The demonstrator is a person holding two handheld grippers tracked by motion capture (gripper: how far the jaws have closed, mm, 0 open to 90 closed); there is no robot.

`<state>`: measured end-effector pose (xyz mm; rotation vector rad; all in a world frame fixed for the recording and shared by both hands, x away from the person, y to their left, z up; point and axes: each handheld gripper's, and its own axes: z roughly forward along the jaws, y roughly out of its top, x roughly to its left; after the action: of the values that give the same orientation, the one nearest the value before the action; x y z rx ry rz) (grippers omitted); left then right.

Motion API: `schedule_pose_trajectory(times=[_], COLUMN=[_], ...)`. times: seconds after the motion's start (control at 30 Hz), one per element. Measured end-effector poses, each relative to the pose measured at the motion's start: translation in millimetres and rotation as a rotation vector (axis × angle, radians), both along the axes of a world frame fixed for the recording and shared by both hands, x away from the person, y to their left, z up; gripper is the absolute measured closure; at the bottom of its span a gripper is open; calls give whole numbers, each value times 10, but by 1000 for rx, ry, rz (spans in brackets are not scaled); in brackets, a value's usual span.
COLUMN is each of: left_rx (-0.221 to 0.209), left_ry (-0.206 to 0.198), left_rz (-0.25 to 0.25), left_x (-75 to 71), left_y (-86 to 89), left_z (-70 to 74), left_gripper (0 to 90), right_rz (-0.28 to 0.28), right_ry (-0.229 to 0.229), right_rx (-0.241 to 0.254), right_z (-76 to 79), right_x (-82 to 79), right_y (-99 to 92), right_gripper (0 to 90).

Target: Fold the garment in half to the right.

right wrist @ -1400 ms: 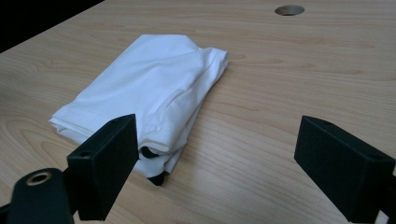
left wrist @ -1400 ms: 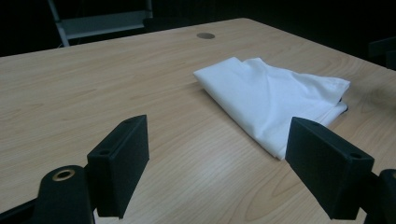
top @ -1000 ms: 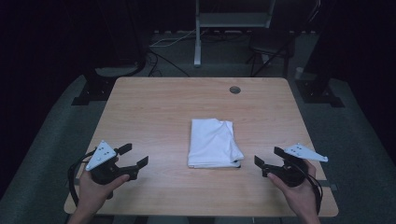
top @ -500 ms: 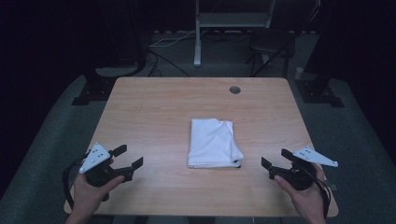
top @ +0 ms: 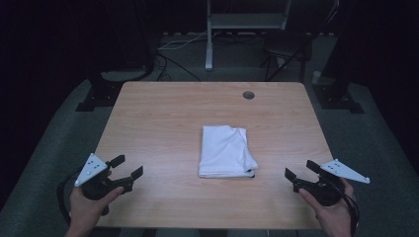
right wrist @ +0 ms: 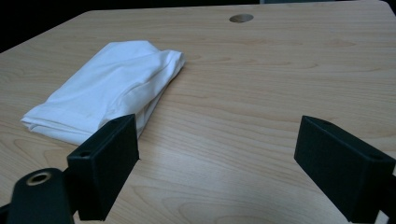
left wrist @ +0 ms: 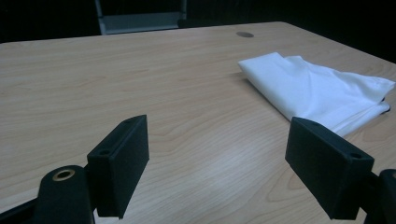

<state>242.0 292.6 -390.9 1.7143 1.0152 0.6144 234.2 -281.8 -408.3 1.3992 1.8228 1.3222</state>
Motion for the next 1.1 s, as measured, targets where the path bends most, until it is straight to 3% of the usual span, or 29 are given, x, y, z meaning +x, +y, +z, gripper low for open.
schedule_pose_trajectory(times=[0.37,0.6,1.1], left_rx=[-13,10,21], left_ry=[-3,0,-7], left_rz=[42,70,106], left_x=[-43,-77,-43], left_y=[157,246,276], left_z=[-42,-106,-223], left_gripper=[213,213,213], right_rz=[-22,-34,-48], right_ry=[-6,-13,-32], right_rx=[-1,3,5], right_z=[-18,-39,-160], right_x=[-50,-80,-130], right_y=[-87,-128,-214], right_gripper=[131,131,131])
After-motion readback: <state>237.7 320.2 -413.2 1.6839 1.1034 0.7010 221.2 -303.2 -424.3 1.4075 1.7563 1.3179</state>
